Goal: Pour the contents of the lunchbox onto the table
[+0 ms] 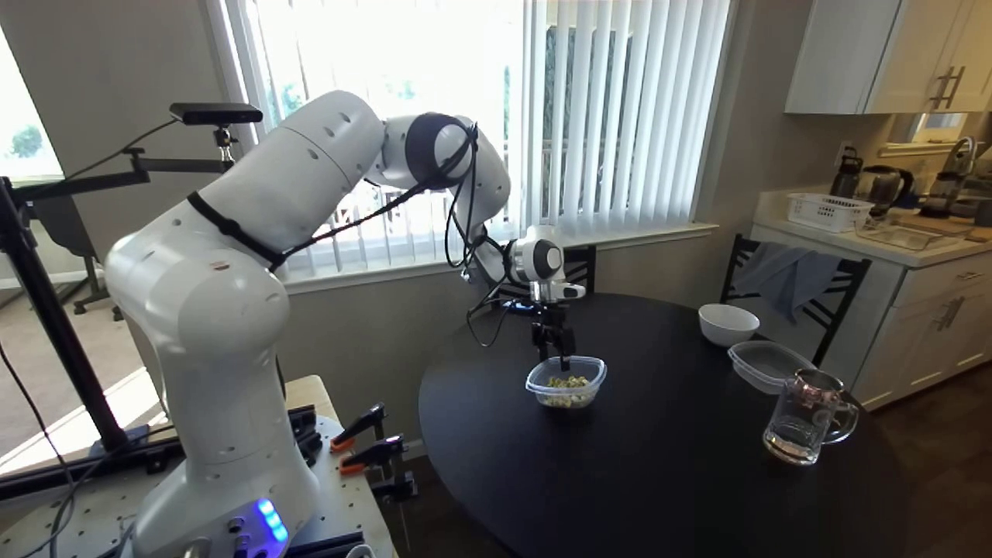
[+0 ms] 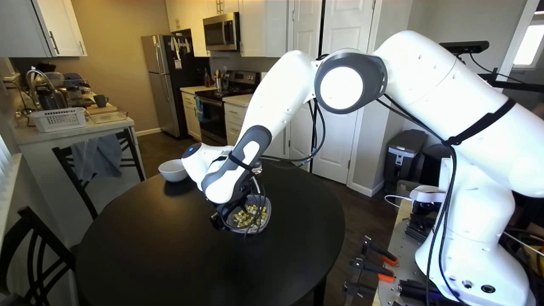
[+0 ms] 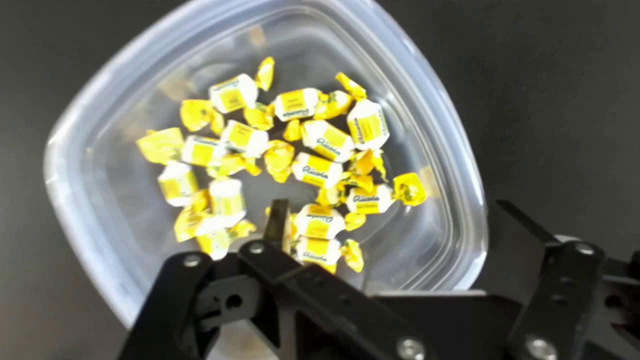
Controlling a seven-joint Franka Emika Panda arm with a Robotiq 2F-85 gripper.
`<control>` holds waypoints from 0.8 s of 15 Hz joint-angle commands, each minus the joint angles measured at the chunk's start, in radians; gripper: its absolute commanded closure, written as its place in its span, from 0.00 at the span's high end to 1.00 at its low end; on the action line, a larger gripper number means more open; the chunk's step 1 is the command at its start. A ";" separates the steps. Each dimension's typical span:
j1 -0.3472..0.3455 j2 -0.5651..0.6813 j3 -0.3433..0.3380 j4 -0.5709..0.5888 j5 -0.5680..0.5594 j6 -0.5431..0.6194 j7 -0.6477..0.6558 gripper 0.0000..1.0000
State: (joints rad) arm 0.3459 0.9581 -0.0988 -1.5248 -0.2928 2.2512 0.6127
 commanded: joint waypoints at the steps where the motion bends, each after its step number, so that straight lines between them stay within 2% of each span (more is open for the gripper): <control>1: -0.020 0.054 0.025 0.025 0.021 0.064 -0.086 1.00; 5: -0.016 0.076 0.041 0.028 0.047 0.095 -0.137 1.00; 12: -0.015 0.056 0.064 0.037 0.093 0.077 -0.175 1.00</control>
State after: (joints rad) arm 0.3430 1.0298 -0.0559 -1.4838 -0.2413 2.3267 0.4872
